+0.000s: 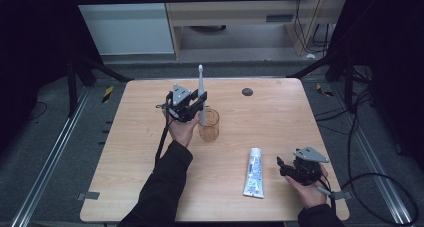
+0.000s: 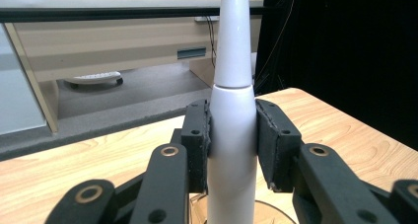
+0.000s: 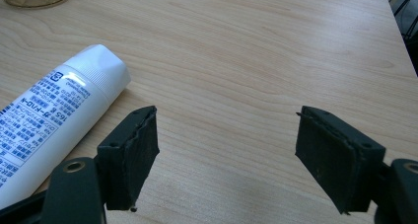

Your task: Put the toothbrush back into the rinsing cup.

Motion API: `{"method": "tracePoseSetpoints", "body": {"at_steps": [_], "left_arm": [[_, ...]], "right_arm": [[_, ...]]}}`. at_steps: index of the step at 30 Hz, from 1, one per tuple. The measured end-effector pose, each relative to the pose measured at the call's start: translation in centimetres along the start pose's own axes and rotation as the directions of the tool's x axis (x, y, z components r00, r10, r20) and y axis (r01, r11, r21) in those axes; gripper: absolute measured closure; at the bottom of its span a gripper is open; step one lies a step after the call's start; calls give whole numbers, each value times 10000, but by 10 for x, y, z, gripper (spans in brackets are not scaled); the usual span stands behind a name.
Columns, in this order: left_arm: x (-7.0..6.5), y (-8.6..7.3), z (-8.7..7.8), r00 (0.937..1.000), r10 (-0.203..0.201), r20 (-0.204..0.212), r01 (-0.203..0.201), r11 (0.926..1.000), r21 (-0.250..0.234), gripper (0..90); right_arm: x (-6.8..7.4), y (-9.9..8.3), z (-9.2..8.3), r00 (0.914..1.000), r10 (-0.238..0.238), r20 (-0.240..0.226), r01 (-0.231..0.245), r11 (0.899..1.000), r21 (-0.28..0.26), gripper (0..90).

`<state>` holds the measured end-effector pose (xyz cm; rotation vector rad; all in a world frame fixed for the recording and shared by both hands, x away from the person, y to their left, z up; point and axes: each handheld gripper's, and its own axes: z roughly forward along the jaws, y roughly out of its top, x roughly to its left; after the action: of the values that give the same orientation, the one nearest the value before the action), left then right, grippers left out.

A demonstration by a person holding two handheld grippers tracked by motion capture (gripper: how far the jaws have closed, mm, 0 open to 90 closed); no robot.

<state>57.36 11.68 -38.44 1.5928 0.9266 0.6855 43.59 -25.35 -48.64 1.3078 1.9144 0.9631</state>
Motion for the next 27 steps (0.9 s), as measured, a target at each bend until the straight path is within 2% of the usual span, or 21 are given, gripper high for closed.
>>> {"method": "tracePoseSetpoints", "body": {"at_steps": [9, 27], "left_arm": [[-2, -14, 1, 9999, -120, 56, 120, 9999, 66, 670], [-5, -45, 4, 9996, -41, 277, 25, 9984, 560, 668]], "right_arm": [[0, 0, 0, 10000, 7, -9, -7, 10000, 9, 243], [0, 0, 0, 10000, 2, 9, -2, 10000, 28, 245]]}}
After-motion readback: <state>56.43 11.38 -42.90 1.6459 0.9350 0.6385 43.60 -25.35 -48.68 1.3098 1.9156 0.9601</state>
